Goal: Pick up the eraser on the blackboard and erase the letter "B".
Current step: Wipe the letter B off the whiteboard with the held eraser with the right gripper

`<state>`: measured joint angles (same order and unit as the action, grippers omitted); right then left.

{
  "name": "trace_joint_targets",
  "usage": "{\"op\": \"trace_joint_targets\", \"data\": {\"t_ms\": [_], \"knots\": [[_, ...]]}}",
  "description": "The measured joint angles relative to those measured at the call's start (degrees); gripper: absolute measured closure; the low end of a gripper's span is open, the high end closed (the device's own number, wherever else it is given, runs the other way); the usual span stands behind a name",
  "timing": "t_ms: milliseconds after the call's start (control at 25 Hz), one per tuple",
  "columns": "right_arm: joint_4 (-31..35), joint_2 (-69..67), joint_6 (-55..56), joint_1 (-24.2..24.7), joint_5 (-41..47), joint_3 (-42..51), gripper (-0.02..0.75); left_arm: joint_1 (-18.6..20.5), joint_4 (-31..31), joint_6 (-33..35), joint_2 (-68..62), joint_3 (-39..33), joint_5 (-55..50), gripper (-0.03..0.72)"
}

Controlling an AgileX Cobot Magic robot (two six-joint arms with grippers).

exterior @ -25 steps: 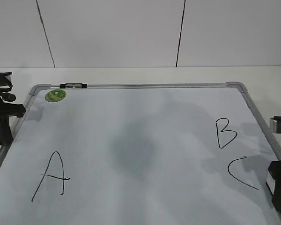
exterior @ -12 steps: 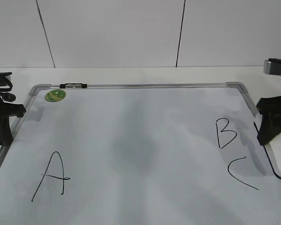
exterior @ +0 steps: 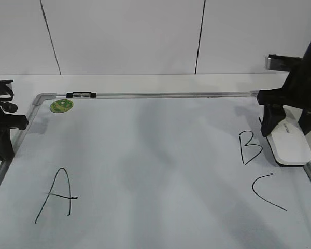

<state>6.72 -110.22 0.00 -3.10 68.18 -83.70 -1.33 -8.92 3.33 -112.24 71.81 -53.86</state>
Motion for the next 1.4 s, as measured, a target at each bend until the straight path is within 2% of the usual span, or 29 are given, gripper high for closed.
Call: {"op": "trace_joint_targets", "data": {"t_ms": [240,800,1000,1400], "knots": [[-0.3,-6.8,0.6,0.0,1.0,-7.2,0.204,0.0,0.0,0.0,0.0,0.0,0.0,0.669],[-1.5,-12.6,1.9,-0.9,3.5,-11.7,0.204,0.0,0.0,0.0,-0.1,0.1,-0.2,0.668],[-4.6,-12.7,2.6,-5.7,3.4,-11.9,0.204,0.0,0.0,0.0,-0.1,0.1,-0.5,0.667],[-2.0,-13.6,4.3,-18.9,3.0,-13.7,0.204,0.0,0.0,0.0,-0.1,0.1,-0.6,0.666]]}}
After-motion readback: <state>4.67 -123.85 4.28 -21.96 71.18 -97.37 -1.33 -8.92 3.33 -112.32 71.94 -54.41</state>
